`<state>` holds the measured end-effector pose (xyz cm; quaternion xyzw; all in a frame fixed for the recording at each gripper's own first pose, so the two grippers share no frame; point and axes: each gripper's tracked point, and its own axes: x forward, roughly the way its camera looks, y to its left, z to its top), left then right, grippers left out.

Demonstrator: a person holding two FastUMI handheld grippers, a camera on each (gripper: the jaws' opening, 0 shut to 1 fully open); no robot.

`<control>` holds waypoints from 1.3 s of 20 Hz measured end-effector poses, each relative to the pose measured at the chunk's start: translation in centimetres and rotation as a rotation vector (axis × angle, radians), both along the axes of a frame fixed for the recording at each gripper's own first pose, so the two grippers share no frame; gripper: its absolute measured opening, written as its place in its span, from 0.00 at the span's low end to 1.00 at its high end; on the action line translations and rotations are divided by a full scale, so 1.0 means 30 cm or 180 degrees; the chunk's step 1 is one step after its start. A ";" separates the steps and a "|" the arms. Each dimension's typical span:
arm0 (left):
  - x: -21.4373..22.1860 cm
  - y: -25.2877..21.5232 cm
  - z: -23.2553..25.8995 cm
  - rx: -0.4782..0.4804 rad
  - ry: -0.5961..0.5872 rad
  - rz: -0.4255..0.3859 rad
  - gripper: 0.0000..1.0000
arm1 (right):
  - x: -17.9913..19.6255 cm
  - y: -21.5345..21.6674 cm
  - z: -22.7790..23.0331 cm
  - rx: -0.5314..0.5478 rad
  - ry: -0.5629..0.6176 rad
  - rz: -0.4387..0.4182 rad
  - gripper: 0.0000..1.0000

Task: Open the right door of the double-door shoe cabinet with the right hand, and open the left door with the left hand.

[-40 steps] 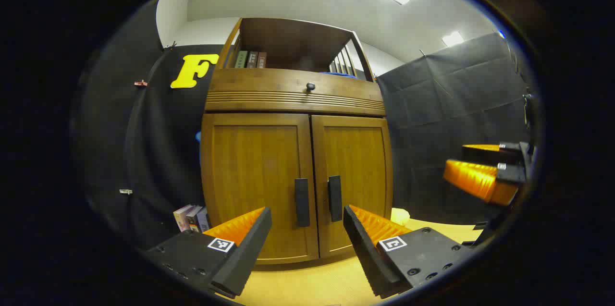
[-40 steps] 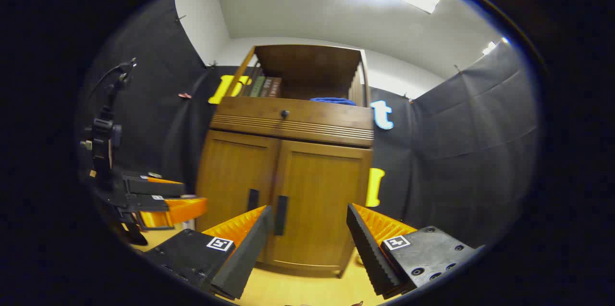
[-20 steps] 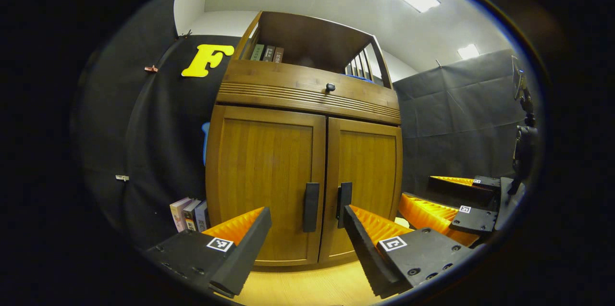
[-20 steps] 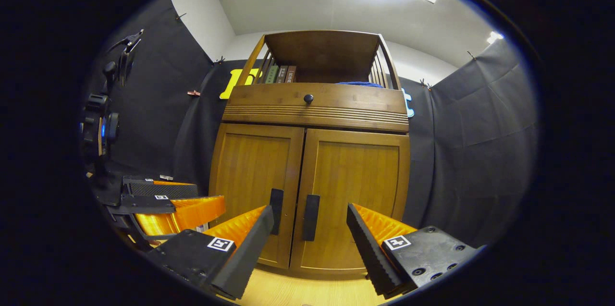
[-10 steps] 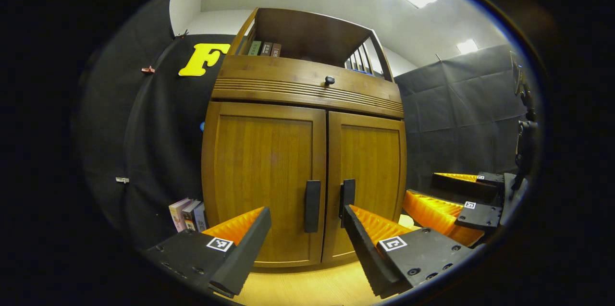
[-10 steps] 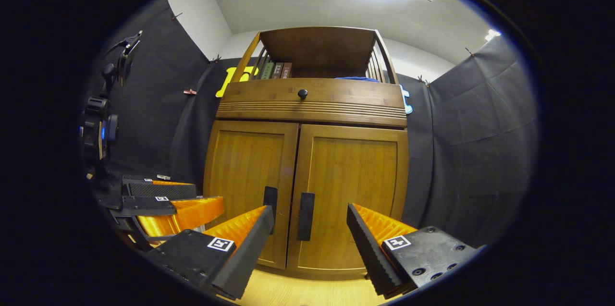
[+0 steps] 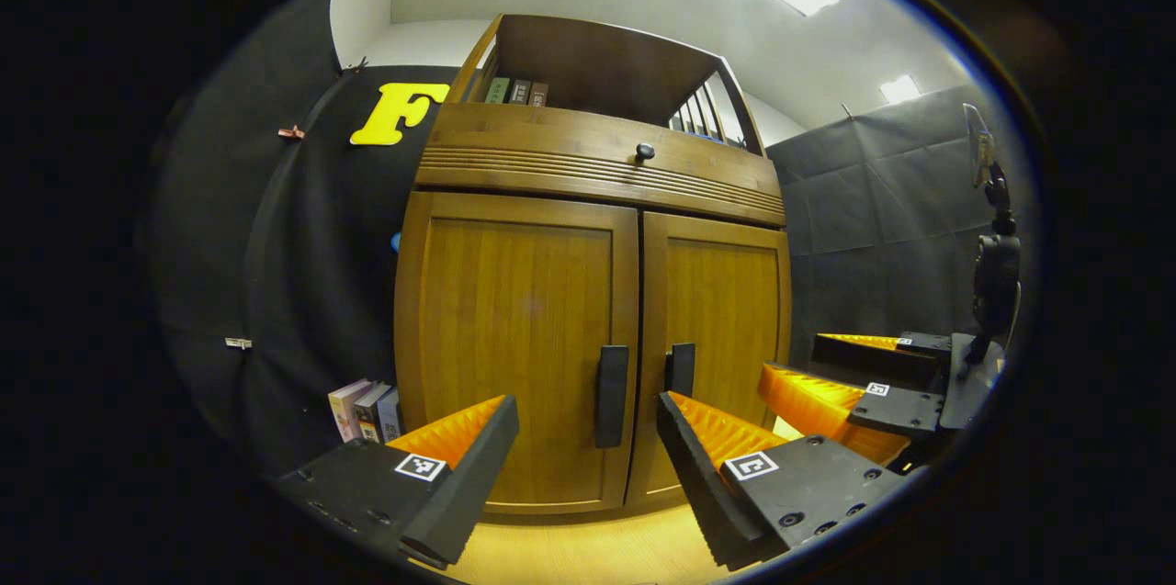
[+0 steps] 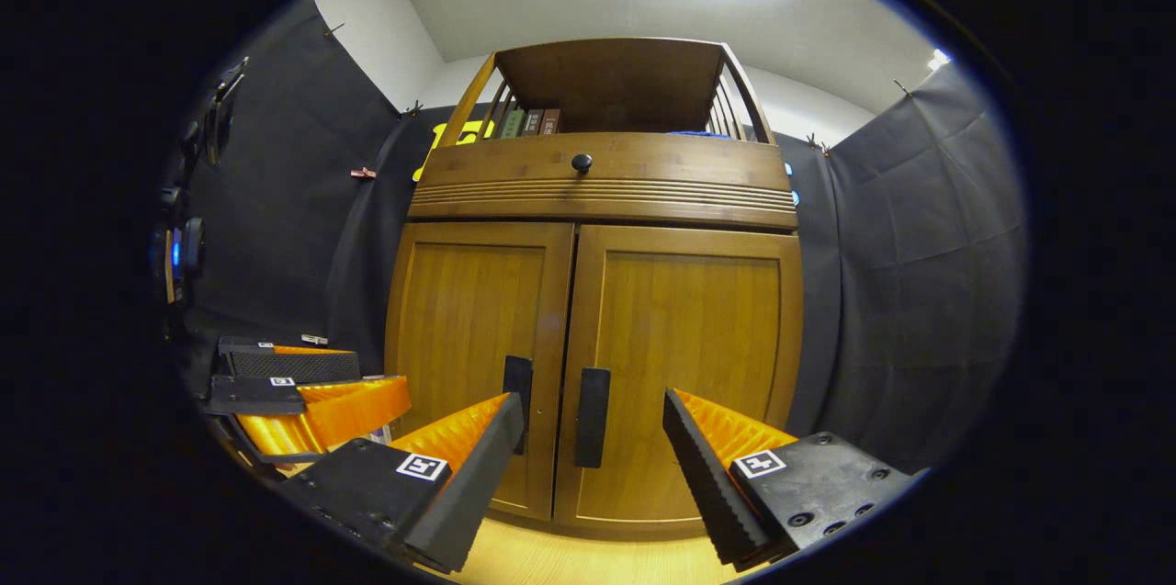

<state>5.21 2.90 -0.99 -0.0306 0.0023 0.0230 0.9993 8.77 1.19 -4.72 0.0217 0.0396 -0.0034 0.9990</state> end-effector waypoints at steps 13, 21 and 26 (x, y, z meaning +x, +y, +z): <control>-0.072 0.141 -0.018 0.0053 -0.0024 0.0248 0.94 | 0.202 0.075 -0.185 -0.0107 0.0289 0.0071 0.97; -0.172 0.234 -0.032 0.0070 0.0051 0.0505 0.94 | 0.239 0.067 -0.192 -0.0116 0.0291 -0.0036 0.95; -0.192 0.263 -0.032 0.0049 0.0045 0.0572 0.94 | 0.253 0.044 -0.198 -0.0145 0.0314 -0.0115 0.97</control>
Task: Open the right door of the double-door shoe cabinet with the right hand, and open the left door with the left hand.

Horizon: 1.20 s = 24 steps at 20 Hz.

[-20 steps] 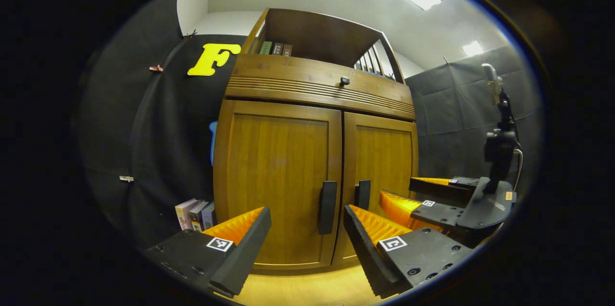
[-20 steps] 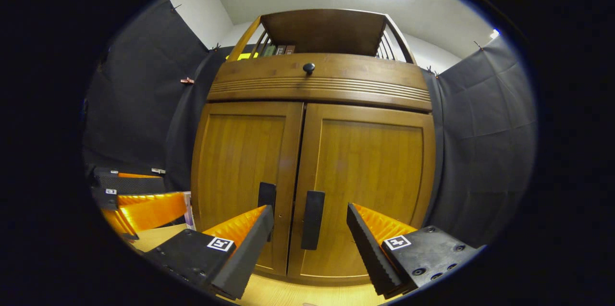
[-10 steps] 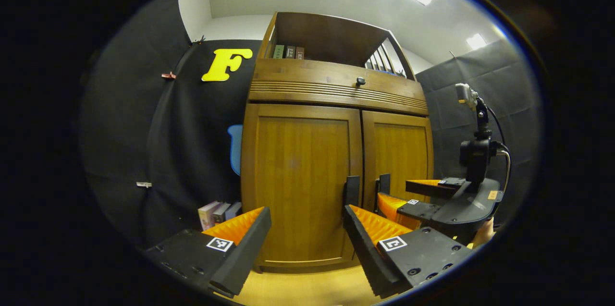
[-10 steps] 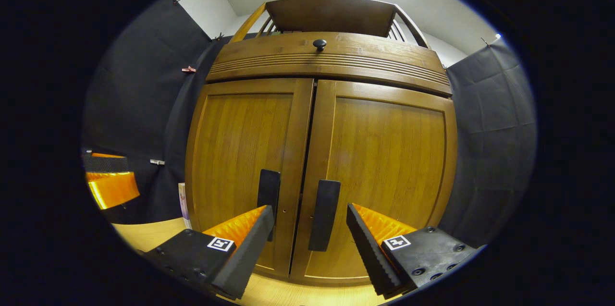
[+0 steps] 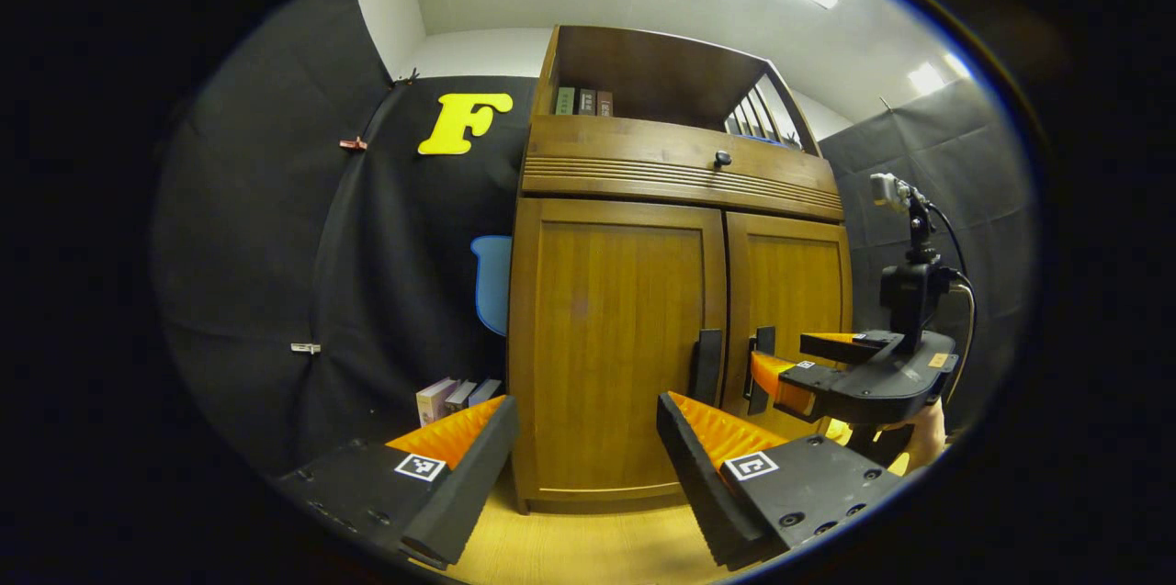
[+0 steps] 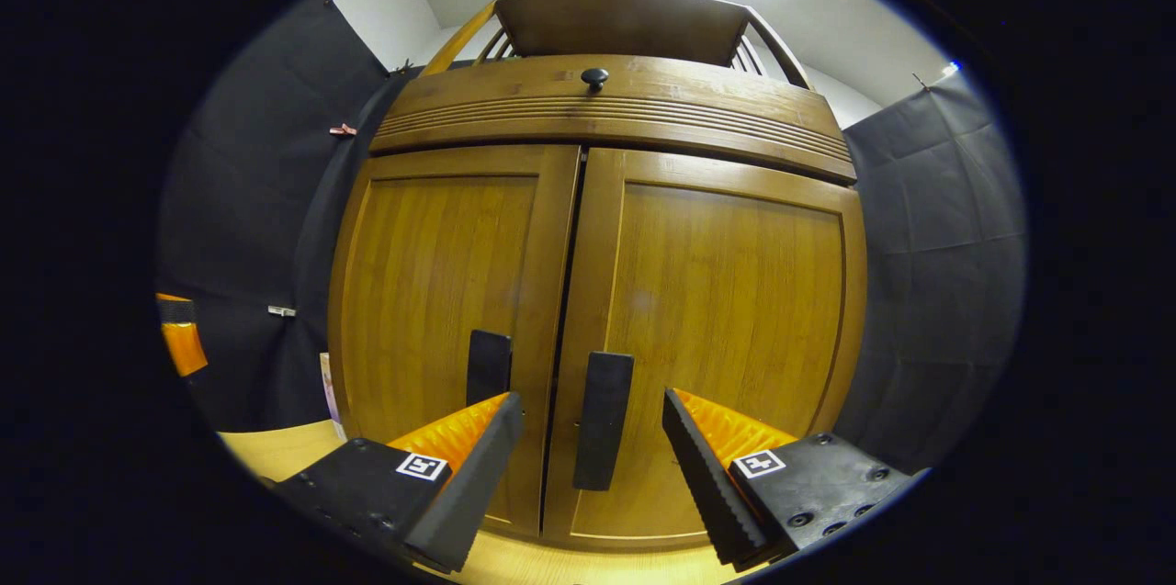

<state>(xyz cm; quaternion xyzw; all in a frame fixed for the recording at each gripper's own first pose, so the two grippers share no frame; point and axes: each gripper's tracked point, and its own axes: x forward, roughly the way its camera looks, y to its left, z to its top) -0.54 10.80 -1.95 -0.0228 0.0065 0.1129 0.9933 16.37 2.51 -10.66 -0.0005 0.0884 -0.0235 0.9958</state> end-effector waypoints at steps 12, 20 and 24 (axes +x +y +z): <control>-0.030 0.040 -0.021 -0.0005 0.0045 0.0093 0.95 | 0.097 -0.049 -0.079 -0.0017 0.0160 -0.0132 0.95; -0.029 0.078 -0.050 -0.0021 0.0085 0.0158 0.95 | 0.167 -0.041 -0.170 -0.0061 0.0297 -0.0148 0.85; -0.050 0.123 -0.056 -0.0092 0.0062 0.0219 0.94 | 0.187 -0.042 -0.168 -0.0115 0.0257 -0.0196 0.69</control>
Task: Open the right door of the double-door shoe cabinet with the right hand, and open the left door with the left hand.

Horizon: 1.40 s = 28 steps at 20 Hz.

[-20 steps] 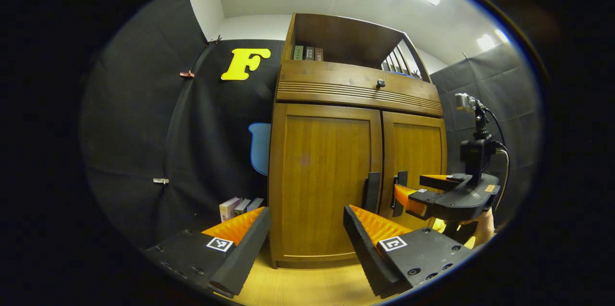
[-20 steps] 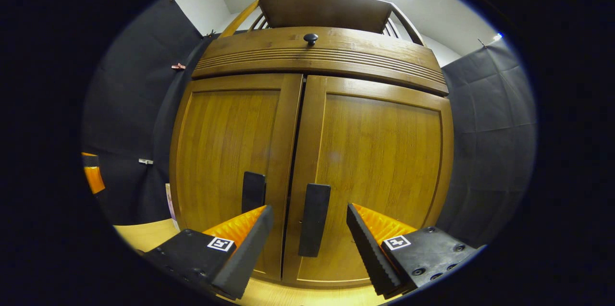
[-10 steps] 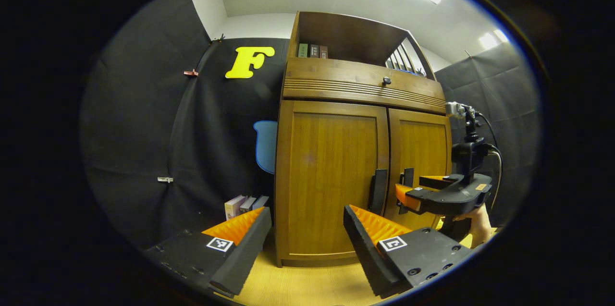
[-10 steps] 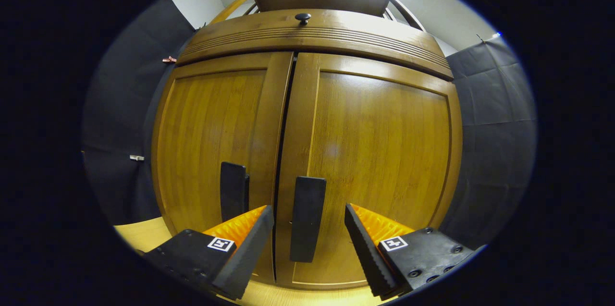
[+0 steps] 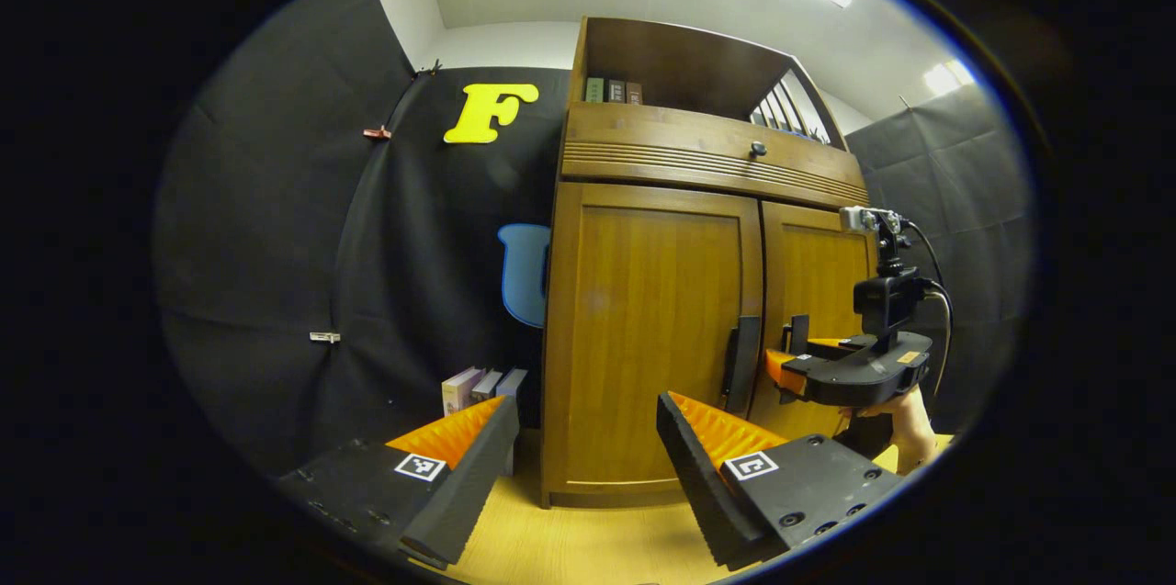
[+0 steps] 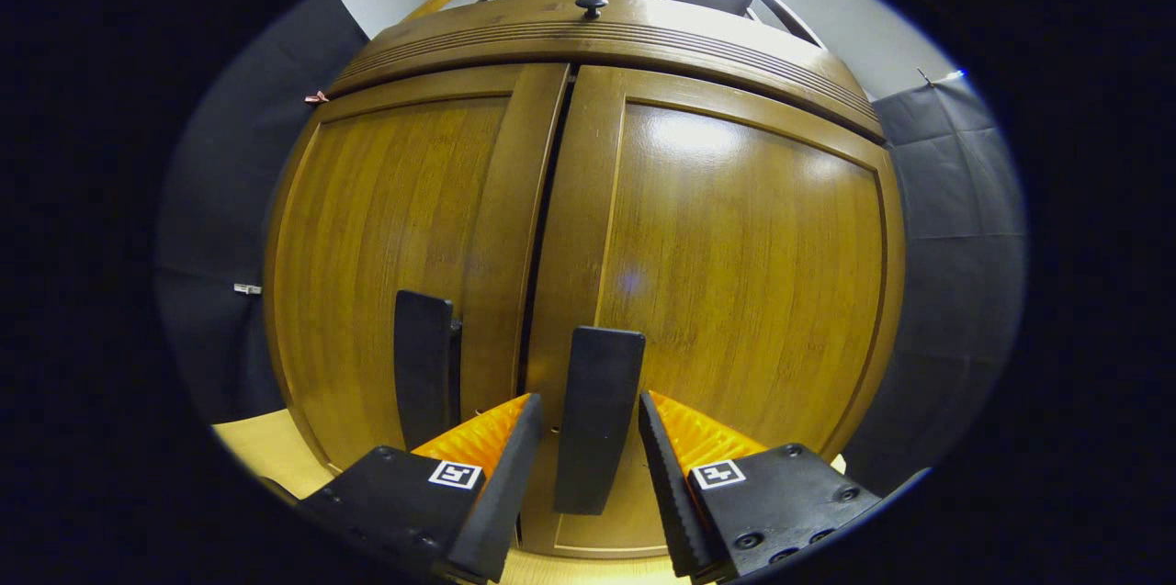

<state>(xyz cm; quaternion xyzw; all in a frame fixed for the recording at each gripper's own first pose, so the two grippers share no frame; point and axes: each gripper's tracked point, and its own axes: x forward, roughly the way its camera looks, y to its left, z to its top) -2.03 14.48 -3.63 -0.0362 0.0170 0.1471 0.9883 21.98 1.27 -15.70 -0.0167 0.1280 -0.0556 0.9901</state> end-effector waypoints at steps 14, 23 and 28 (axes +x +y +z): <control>-0.079 0.037 0.022 -0.0097 -0.0124 0.0118 0.94 | -0.032 0.003 0.030 -0.0029 0.0086 0.0085 0.25; -0.076 -0.095 0.059 -0.0012 -0.0144 -0.0112 0.93 | -0.295 -0.050 0.131 0.0043 0.0108 0.0299 0.30; -0.042 -0.245 0.062 0.0030 -0.0126 -0.0375 0.93 | -0.438 -0.126 0.188 0.0096 0.0074 0.0327 0.30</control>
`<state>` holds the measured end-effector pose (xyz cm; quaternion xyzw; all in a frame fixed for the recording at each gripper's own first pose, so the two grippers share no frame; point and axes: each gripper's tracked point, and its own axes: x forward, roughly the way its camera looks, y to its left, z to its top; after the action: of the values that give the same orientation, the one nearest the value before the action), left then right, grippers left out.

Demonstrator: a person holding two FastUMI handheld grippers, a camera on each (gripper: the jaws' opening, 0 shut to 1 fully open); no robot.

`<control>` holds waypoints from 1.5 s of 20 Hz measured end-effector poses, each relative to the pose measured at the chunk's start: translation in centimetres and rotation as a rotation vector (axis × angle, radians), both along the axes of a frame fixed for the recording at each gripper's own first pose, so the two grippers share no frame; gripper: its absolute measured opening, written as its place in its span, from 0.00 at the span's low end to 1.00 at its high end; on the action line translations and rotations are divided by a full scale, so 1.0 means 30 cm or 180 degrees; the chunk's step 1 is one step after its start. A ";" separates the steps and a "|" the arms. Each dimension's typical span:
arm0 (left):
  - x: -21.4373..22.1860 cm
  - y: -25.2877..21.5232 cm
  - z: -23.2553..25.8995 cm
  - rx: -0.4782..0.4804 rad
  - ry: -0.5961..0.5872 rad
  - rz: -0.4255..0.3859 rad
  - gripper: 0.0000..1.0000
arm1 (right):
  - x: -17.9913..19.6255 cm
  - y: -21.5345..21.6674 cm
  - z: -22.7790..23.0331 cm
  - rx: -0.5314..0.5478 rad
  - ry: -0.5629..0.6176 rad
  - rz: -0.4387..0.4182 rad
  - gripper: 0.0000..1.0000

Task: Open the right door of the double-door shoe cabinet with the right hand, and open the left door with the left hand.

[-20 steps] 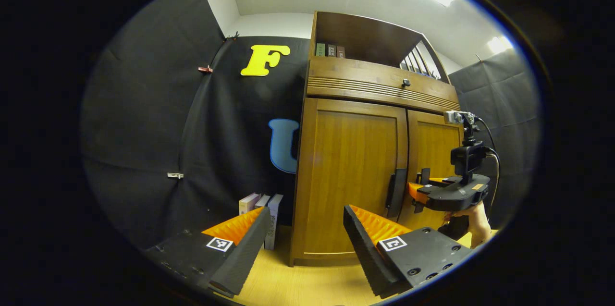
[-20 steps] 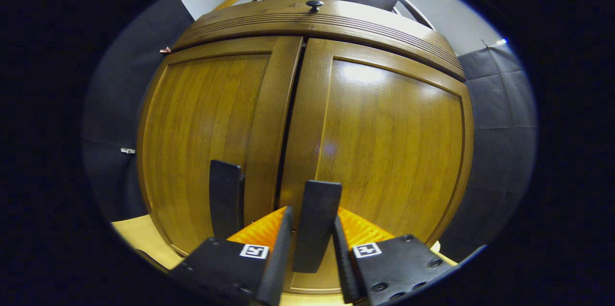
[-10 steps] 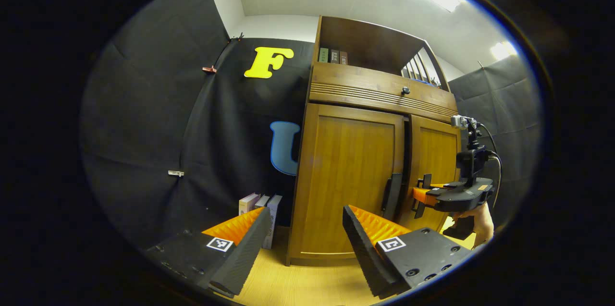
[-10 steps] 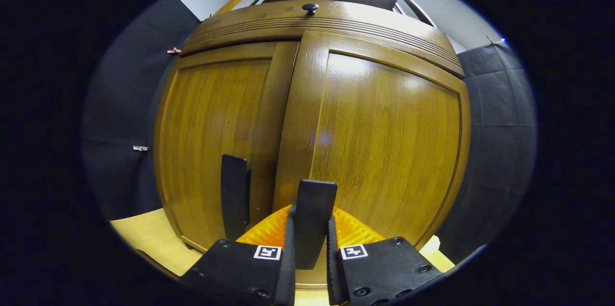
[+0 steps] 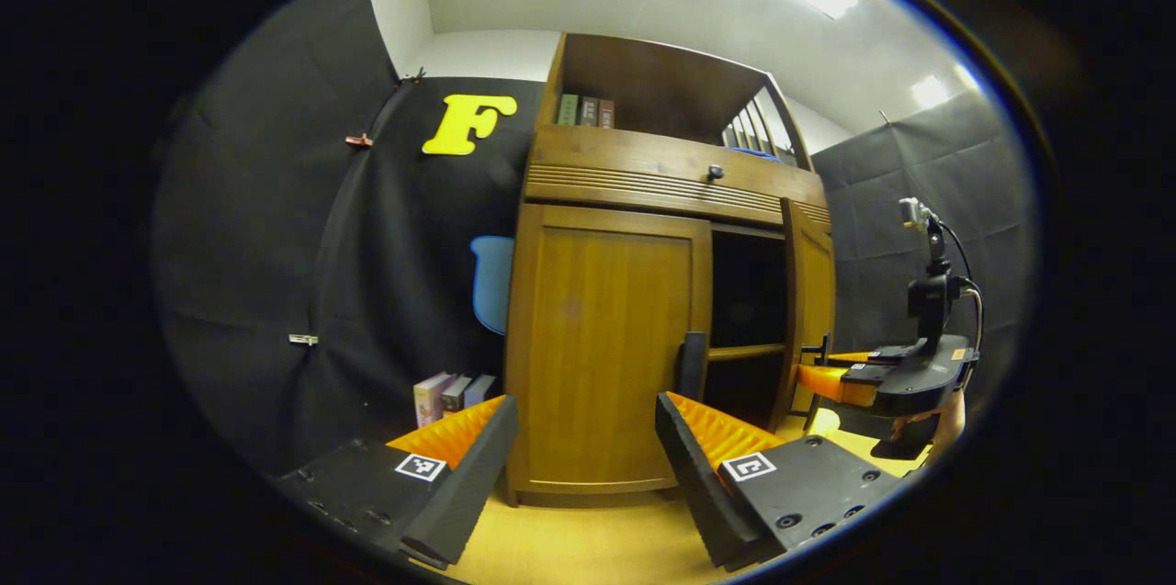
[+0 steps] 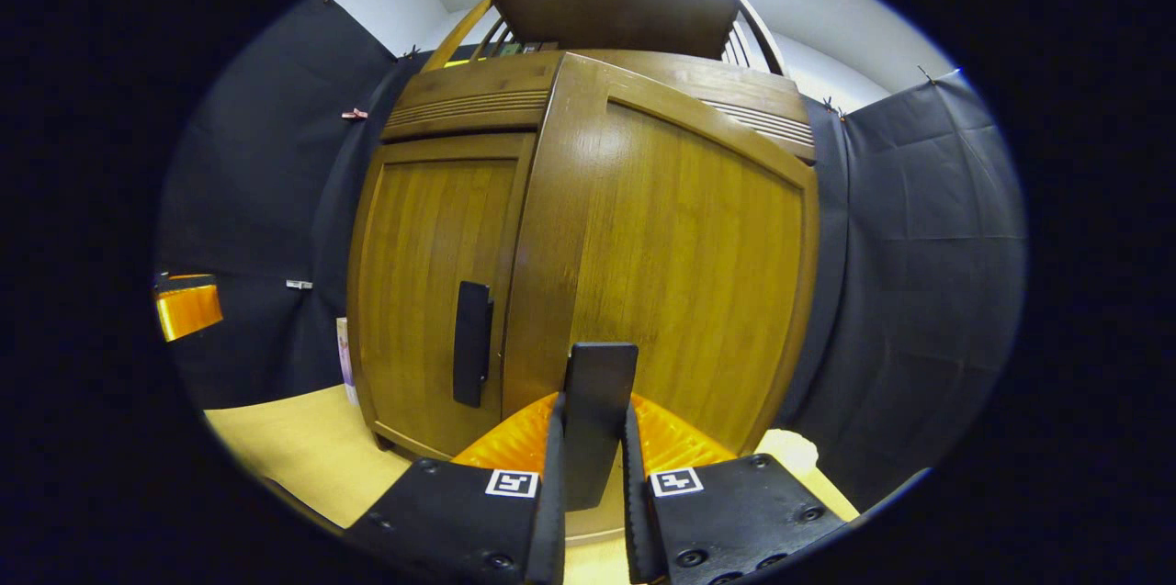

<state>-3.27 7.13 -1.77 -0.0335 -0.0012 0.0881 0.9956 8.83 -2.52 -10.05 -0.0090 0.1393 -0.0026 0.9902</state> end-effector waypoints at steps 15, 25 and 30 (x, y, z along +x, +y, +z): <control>0.140 -0.378 -0.044 -0.0054 0.0063 -0.0733 0.93 | -0.266 -0.321 0.067 -0.0047 -0.0044 -0.0404 0.23; 0.352 -0.345 -0.059 -0.0011 0.0007 -0.0534 0.93 | -0.340 -0.544 0.043 -0.0077 0.0060 -0.0607 0.12; 0.474 -0.320 -0.102 -0.0004 0.0058 -0.0409 0.93 | -0.368 -0.615 0.045 0.0007 0.0073 -0.0570 0.15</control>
<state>10.96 -2.46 -4.82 -0.0332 0.0101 0.0242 0.9991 -2.20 -20.98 -8.70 0.0046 0.1508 -0.0908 0.9844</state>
